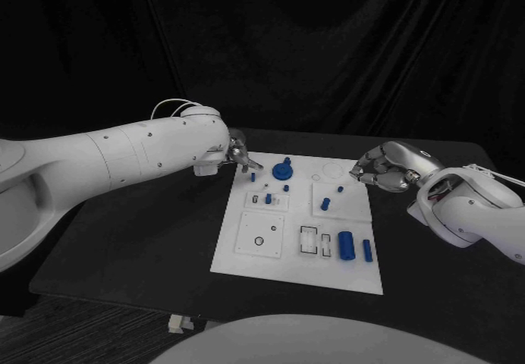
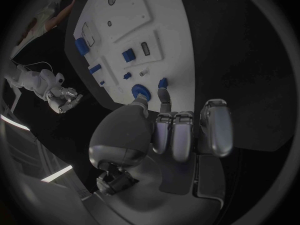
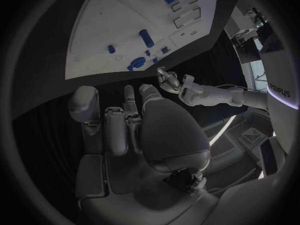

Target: Assemble the parts on the task board

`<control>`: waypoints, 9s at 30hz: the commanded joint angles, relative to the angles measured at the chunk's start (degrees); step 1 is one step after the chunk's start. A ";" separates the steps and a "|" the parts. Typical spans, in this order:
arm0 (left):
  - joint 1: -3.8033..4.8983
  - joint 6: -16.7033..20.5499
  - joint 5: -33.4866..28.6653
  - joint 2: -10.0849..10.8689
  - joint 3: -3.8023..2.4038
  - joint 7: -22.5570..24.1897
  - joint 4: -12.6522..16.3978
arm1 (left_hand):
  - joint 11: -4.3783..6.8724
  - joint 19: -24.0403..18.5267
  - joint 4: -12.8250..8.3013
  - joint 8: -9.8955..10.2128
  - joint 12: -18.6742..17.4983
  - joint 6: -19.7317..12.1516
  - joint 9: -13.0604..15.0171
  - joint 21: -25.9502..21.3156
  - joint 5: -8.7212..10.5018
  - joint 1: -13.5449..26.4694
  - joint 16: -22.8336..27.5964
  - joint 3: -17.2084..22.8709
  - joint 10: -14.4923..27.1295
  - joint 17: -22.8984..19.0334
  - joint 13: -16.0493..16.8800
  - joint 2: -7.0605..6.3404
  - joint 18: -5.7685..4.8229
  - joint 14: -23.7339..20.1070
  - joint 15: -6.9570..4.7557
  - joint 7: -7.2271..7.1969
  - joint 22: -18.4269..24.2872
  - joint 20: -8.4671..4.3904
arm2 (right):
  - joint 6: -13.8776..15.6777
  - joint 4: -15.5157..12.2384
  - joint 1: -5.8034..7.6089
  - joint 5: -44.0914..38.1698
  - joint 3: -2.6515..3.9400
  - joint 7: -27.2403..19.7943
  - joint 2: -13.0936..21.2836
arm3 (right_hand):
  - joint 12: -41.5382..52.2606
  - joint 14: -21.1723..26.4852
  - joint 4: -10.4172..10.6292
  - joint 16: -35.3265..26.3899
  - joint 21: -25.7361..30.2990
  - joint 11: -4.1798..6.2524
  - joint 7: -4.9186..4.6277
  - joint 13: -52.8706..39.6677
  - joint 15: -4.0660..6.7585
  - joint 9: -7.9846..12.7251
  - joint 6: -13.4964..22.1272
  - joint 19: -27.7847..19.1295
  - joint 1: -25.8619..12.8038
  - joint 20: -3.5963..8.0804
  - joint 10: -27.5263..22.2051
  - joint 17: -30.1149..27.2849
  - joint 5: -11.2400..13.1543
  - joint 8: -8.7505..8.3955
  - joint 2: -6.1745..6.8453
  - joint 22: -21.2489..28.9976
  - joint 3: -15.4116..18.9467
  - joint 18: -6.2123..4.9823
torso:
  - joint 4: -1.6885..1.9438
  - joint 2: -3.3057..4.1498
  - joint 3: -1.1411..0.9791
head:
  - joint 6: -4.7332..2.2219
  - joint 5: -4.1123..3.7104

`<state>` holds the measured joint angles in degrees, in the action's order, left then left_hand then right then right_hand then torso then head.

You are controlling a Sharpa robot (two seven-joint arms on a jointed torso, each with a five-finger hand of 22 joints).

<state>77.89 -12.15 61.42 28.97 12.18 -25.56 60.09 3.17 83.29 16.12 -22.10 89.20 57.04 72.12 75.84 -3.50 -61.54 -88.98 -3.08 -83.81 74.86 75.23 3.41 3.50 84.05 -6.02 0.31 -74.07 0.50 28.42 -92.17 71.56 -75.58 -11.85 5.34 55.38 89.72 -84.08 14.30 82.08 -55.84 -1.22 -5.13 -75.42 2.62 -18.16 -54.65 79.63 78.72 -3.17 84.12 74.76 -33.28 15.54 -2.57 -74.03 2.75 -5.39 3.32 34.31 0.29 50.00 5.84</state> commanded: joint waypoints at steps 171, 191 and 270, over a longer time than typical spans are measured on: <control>1.06 1.96 -1.88 8.11 -0.04 -5.27 18.39 | -0.61 -1.62 -11.71 3.28 -3.08 -2.29 3.48 -5.99 -23.55 -3.89 -0.42 36.98 -3.84 14.16 11.61 -8.86 0.82 5.51 0.71 1.26 -10.17 0.67 | -0.98 0.21 -0.18 -0.05 0.04 1.51 -0.02 | 0.28 -3.70 0.19 -0.63 0.71 0.70 0.22 -14.58 0.67 -0.94 -0.30 -0.02 1.04 0.22 5.88 6.29 -1.32 1.00 0.06 -7.45 -1.93 -1.01 | 0.08 -0.38 -0.26 | 0.00 0.42; -2.06 4.48 3.03 8.11 0.00 -5.25 18.79 | -0.51 -1.92 -10.84 3.44 -3.64 -1.87 3.10 -6.67 -22.01 -1.89 -0.12 36.41 -3.47 13.68 11.15 -8.97 0.94 5.29 0.69 1.04 -10.00 0.67 | -1.11 0.39 -0.29 -0.05 0.04 1.62 -0.15 | 0.28 -3.69 0.19 -0.66 0.79 0.70 0.22 -14.58 0.67 -0.95 -0.30 -0.05 1.04 0.22 5.88 6.27 -1.32 1.01 0.11 -7.43 -1.96 -1.02 | 0.11 -0.34 -0.27 | 0.00 0.48; -4.46 4.33 3.28 5.39 -0.01 -3.44 15.09 | -0.43 -2.02 -10.61 3.45 -3.61 -1.59 2.96 -7.03 -21.75 -1.48 0.10 36.16 -3.49 13.34 11.17 -8.13 1.00 5.14 0.62 0.97 -9.92 0.62 | -1.59 0.47 -0.53 0.11 0.04 1.78 -0.21 | 0.28 -3.65 0.23 -0.73 0.96 0.70 0.23 -14.58 0.67 -0.99 -0.33 -0.12 1.06 0.22 5.88 6.22 -1.34 1.04 0.15 -7.40 -2.14 -1.03 | 0.07 -0.31 -0.23 | 0.00 0.38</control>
<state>73.75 -7.64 64.73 34.53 12.07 -29.79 75.06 2.36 81.59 6.00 -18.98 86.02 54.83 75.54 69.53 -24.81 -62.81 -88.96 27.79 -83.63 74.86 75.23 -5.42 3.52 83.85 -4.82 2.58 -74.07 1.14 26.97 -91.66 71.17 -75.37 -11.85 6.12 55.11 89.72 -84.08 14.31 82.03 -55.84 -0.73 -5.12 -75.42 2.63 -18.29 -54.66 79.63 78.72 -3.17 83.63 74.76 -33.28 15.54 -2.57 -74.03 2.75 -5.39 3.41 33.99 0.08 49.99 6.22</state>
